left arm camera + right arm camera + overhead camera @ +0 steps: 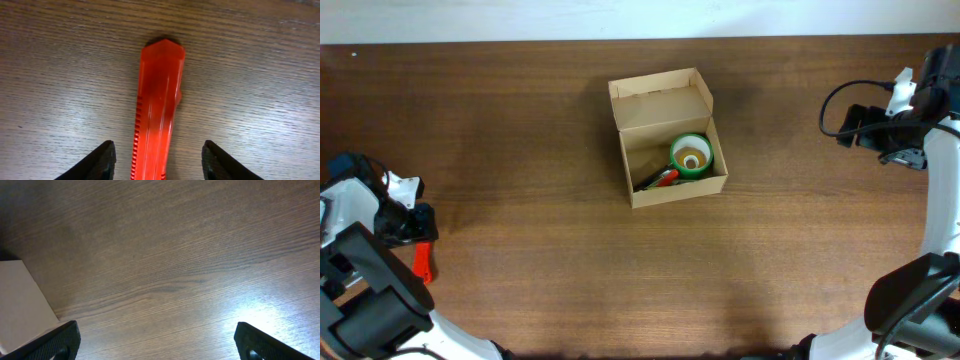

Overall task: Pack container
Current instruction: 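Lift the red marker and lower it into the box with the left gripper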

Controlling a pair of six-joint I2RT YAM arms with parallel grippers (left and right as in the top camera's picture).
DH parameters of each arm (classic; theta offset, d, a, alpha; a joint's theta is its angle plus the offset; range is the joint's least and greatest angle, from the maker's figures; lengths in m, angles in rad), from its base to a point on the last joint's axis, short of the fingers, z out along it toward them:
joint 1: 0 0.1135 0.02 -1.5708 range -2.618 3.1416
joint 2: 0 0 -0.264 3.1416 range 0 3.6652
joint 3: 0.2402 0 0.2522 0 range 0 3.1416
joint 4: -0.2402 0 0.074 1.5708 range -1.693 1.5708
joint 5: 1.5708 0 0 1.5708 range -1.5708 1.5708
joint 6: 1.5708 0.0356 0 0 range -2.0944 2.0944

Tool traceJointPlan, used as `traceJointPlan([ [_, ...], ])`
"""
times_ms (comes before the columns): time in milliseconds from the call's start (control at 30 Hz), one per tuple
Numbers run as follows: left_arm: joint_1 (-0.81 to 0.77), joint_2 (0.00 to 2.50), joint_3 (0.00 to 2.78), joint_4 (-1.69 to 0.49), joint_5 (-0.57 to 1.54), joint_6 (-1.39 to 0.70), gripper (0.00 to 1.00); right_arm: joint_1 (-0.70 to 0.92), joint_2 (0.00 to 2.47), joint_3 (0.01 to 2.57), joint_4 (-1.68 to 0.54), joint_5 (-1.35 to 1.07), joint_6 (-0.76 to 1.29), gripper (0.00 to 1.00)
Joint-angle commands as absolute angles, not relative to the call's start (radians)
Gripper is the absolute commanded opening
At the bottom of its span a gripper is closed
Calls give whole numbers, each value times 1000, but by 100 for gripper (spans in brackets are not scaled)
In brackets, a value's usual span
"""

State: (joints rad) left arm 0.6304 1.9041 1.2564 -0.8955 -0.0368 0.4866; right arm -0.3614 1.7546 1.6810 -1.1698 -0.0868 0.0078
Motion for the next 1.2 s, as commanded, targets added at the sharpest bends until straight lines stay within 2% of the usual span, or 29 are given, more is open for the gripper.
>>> traceJointPlan([
  [0, 627, 1941, 1249, -889, -52, 522, 54, -367, 1761, 1673, -1170, -67, 12, 99],
  [433, 627, 1997, 1249, -889, -76, 541, 48, -367, 1761, 1673, -1173, -56, 12, 99],
  [767, 604, 1997, 1249, -879, -70, 543, 2, -367, 1761, 1673, -1170, -40, 12, 99],
  [933, 537, 1997, 1280, -900, -43, 534, 2, -367, 1761, 1673, -1170, -41, 12, 99],
  [1167, 399, 1997, 1482, -1025, -45, 499, 2, -367, 1761, 1673, -1165, -41, 13, 99],
])
